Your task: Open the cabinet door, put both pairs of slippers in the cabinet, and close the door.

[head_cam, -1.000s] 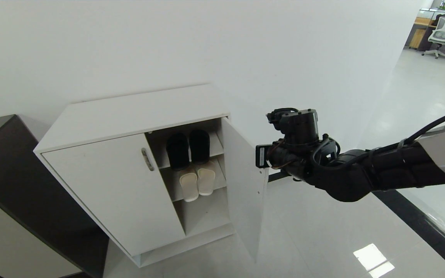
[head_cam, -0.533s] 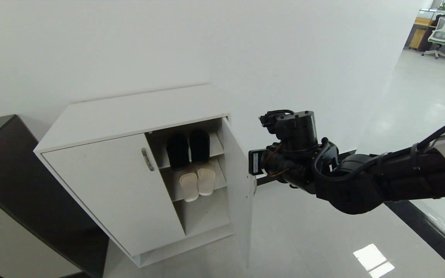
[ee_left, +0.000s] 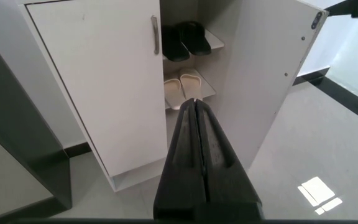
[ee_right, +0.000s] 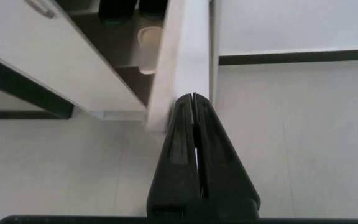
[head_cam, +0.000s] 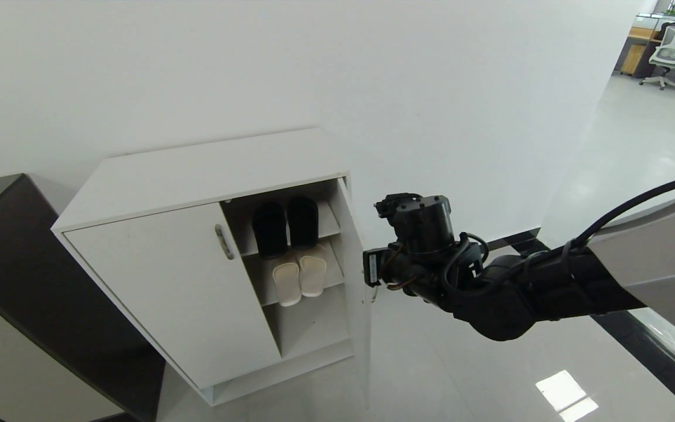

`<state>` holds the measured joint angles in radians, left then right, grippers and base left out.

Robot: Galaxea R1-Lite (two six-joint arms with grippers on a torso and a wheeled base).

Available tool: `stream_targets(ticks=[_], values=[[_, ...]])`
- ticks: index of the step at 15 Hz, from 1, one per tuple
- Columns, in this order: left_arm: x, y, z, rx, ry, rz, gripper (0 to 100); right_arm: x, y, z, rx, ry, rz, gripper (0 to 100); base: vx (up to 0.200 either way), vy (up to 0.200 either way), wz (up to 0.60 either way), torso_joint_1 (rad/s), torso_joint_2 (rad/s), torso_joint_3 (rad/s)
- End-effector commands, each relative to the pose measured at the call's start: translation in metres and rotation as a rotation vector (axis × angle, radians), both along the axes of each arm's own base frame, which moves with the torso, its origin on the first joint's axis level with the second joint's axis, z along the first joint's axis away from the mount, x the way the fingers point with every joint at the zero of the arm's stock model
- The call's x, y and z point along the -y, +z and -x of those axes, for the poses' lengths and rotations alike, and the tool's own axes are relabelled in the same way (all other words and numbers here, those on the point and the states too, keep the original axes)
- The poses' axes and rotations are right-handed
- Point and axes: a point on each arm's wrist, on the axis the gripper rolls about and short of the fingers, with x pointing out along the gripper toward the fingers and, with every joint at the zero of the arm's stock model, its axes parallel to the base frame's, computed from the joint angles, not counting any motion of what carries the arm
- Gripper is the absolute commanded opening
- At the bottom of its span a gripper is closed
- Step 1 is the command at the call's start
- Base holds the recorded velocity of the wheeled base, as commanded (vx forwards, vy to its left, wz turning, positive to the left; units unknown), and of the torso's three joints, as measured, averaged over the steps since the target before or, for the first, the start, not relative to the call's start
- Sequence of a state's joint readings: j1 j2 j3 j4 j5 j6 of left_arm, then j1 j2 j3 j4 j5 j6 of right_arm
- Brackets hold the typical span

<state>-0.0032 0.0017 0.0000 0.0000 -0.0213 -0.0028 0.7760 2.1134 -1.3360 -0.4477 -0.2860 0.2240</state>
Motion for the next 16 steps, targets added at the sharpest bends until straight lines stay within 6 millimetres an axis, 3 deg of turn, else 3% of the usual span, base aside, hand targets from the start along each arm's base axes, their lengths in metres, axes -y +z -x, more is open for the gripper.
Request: stream_targets(ticks=[1,3,6,10,16], values=[[0.0,0.0,0.0,-0.001,0.0,0.0,0,-0.009,0.006,0.013,0.008,0.036,-0.009,0,0.0,0.0,0.0,0.0,0.0,0.0],[0.0,0.0,0.0,-0.001,0.001,0.0,0,-0.01,0.016,0.024,0.026,0.061,-0.02,0,0.0,0.0,0.0,0.0,0.0,0.0],[0.0,0.0,0.0,-0.001,0.001,0.0,0,-0.007,0.014,0.032,0.066,0.092,0.078,0,0.0,0.0,0.0,0.0,0.0,0.0],[0.0,0.0,0.0,-0.001,0.0,0.0,0,-0.007,0.013,0.034,0.09,0.094,0.061,0,0.0,0.0,0.0,0.0,0.0,0.0],[0.0,0.0,0.0,-0.001,0.0,0.0,0,-0.006,0.008,0.035,0.076,0.097,0.069,0,0.0,0.0,0.6,0.006,0.0,0.003]])
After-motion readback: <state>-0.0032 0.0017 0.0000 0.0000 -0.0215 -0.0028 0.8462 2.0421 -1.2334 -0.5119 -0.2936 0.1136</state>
